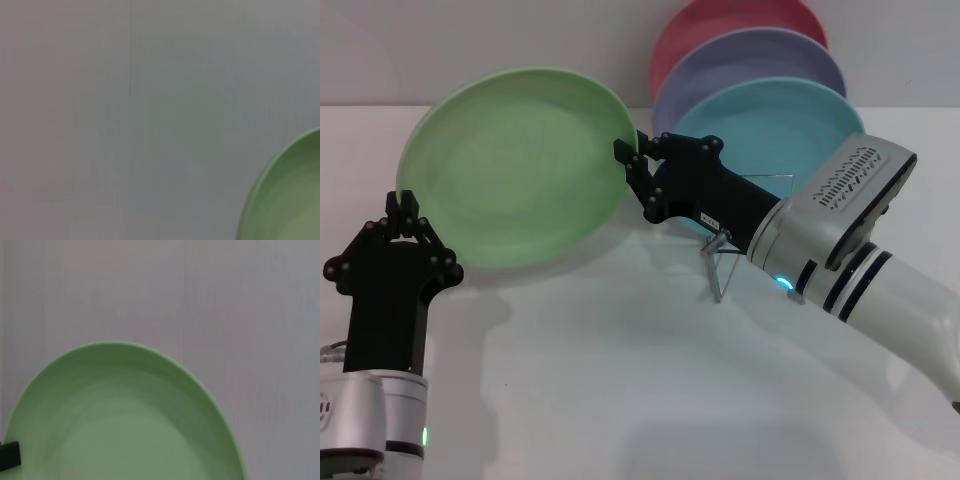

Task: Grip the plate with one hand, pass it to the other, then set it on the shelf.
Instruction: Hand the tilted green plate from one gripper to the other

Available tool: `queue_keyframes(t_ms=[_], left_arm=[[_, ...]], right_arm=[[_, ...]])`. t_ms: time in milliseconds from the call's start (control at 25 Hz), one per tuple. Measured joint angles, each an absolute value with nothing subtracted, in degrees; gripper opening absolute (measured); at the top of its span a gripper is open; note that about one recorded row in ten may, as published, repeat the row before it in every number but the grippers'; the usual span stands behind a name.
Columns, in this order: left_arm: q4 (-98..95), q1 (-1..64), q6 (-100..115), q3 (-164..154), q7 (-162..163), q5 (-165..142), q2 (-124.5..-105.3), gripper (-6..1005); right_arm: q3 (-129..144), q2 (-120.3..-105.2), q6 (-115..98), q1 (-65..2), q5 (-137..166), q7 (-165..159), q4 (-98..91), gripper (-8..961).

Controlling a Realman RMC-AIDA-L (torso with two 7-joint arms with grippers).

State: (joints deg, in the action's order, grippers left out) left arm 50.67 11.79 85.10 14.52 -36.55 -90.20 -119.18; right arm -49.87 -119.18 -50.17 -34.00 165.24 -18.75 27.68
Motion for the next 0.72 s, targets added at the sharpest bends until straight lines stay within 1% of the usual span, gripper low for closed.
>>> queue_keyframes(t_ms=[520, 640, 720], left_arm=[[50.9, 11.8, 85.2, 14.1, -36.6, -90.1, -119.18, 34], [50.7, 11.9, 85.2, 14.2, -36.6, -90.0, -119.18, 34], [50.7, 11.9, 85.2, 14.2, -36.6, -90.0, -119.18, 33]], right_arm=[[-49.9, -119.18, -50.2, -33.7, 165.2, -18.9, 27.7, 132], [-49.8, -119.18, -50.2, -33.7, 165.2, -18.9, 27.7, 96], [-49.8, -119.18, -50.2, -33.9, 165.2, -18.9, 27.5, 95]])
